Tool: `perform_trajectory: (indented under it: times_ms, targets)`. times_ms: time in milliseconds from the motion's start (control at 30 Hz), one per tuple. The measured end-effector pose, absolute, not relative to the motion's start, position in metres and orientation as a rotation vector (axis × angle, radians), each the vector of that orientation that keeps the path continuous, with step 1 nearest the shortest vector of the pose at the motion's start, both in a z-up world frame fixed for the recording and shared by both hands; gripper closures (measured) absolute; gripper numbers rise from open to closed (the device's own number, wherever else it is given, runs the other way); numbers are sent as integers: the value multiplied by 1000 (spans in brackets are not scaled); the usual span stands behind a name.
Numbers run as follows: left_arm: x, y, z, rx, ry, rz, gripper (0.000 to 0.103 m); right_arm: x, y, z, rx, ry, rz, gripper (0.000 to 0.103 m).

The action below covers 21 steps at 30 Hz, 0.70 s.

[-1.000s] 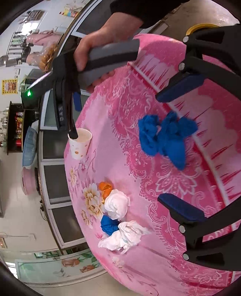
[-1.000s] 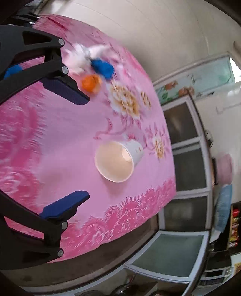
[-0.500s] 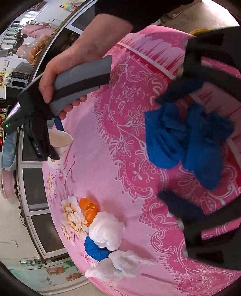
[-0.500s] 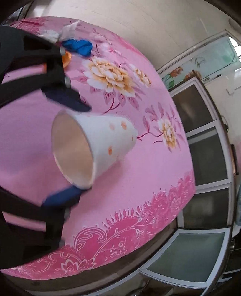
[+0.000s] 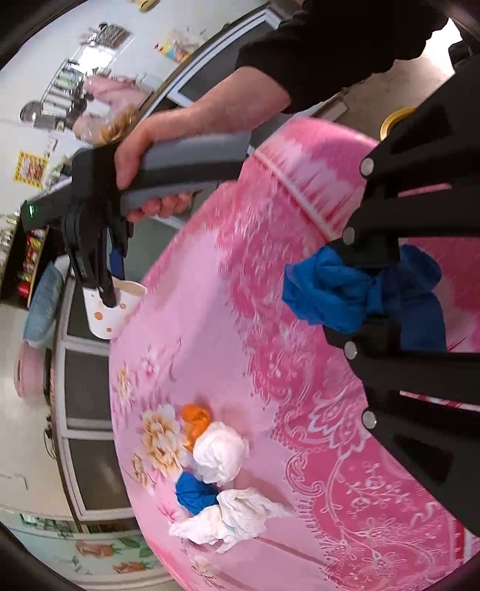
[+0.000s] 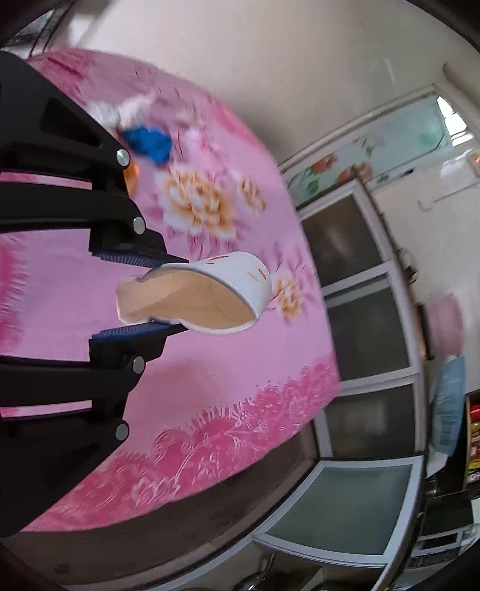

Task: Collect trash
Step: 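Grasp the blue gloves with the left tool while the right tool grasps the white cup, then carry the gloves and white cup over the bin and open both tools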

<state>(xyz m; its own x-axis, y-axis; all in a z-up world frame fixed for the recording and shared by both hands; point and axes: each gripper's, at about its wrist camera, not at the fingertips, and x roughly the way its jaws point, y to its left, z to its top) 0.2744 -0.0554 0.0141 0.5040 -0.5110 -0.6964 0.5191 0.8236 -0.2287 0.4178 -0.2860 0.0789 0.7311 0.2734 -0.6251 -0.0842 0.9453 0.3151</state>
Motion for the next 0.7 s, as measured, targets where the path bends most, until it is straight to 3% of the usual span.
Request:
perform_trajectory:
  times_ms: [300, 700]
  targets:
    - [229, -89, 14, 32, 848, -770, 87, 235, -342, 115, 215, 650, 150, 75]
    - [126, -214, 17, 253, 814, -1081, 87, -18, -425, 73, 269, 753, -214, 71]
